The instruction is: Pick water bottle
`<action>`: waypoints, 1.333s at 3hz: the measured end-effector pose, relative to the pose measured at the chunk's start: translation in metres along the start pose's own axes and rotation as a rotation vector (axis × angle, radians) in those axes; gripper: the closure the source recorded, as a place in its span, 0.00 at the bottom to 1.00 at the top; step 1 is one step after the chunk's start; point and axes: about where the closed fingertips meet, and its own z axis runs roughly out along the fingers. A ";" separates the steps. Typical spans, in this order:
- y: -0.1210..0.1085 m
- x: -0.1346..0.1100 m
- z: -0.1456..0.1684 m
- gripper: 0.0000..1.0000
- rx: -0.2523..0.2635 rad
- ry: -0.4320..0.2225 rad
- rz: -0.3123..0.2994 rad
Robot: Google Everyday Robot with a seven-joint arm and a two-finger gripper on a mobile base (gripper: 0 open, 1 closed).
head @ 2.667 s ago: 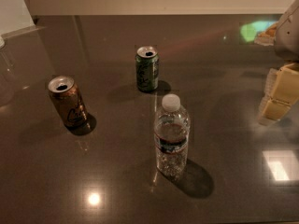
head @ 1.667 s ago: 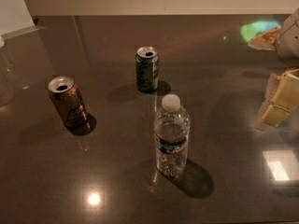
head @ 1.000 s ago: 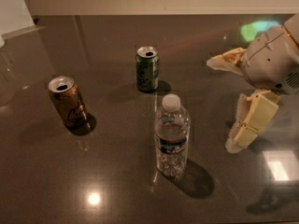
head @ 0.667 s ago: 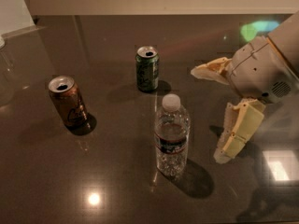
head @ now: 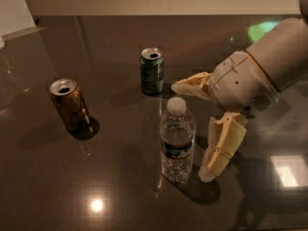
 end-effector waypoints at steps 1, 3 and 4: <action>-0.002 -0.010 0.011 0.16 -0.029 -0.039 0.004; -0.005 -0.019 0.013 0.63 -0.046 -0.095 0.032; -0.009 -0.024 -0.004 0.86 -0.010 -0.126 0.054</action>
Offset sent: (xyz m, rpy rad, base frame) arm 0.0014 0.0279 -0.0004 0.0995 0.0860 0.0205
